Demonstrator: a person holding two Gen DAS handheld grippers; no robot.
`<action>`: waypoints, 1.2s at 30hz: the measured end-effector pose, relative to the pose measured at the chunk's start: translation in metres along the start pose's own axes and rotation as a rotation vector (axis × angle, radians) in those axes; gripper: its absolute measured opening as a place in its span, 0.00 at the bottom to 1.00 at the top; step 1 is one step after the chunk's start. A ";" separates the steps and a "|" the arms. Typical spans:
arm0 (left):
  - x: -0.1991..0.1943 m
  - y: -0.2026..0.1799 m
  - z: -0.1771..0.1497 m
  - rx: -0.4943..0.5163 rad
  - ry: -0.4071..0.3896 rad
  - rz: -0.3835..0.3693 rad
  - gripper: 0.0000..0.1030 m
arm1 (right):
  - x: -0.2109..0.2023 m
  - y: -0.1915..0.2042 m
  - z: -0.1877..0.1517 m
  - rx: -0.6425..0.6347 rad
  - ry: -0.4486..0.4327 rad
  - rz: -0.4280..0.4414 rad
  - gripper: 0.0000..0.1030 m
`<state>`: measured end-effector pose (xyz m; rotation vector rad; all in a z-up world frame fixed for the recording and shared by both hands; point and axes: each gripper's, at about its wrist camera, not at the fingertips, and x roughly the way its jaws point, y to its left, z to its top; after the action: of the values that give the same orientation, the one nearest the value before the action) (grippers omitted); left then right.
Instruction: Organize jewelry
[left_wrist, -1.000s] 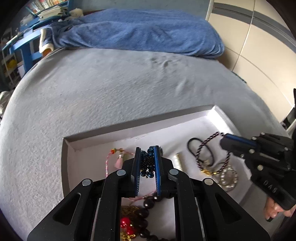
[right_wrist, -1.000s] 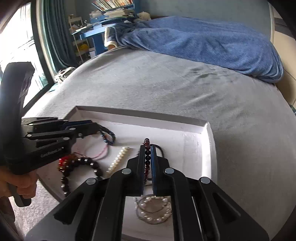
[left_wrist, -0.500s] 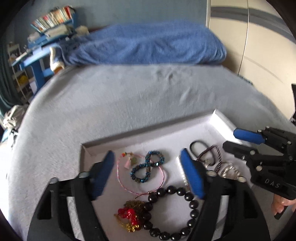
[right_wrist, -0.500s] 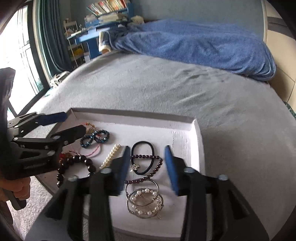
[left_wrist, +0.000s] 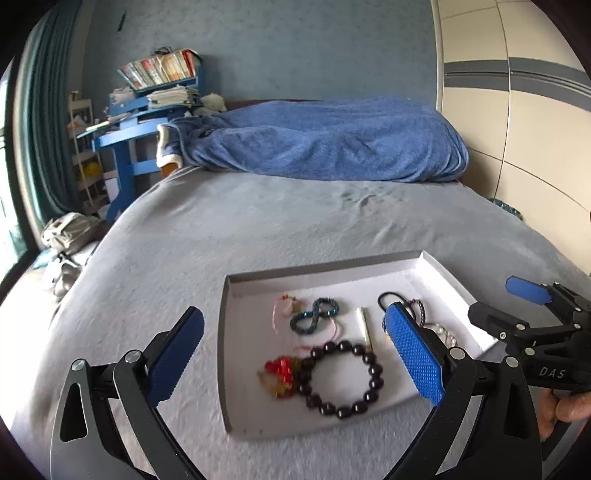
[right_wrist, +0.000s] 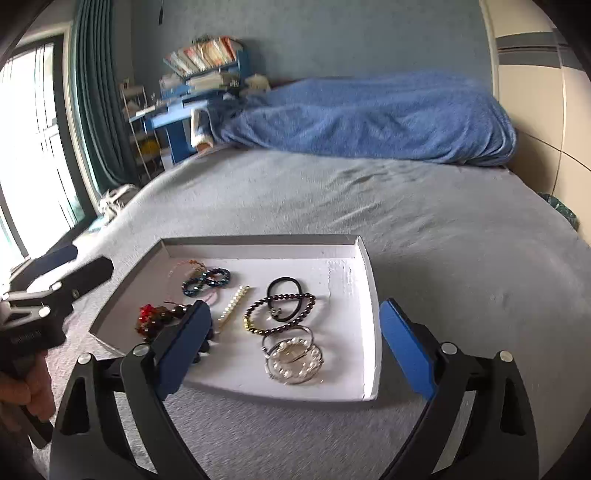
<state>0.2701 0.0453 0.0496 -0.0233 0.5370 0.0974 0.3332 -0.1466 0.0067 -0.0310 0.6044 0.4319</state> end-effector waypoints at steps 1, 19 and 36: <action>-0.005 -0.001 -0.006 0.004 -0.011 0.010 0.95 | -0.005 0.003 -0.005 -0.001 -0.015 -0.009 0.95; -0.045 0.015 -0.088 -0.095 0.031 0.049 0.95 | -0.041 0.018 -0.065 -0.010 -0.051 -0.055 0.95; -0.057 -0.014 -0.102 0.029 0.017 0.027 0.95 | -0.060 0.018 -0.088 0.000 -0.069 -0.071 0.95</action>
<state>0.1710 0.0215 -0.0087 0.0113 0.5562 0.1155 0.2336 -0.1664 -0.0308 -0.0373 0.5335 0.3627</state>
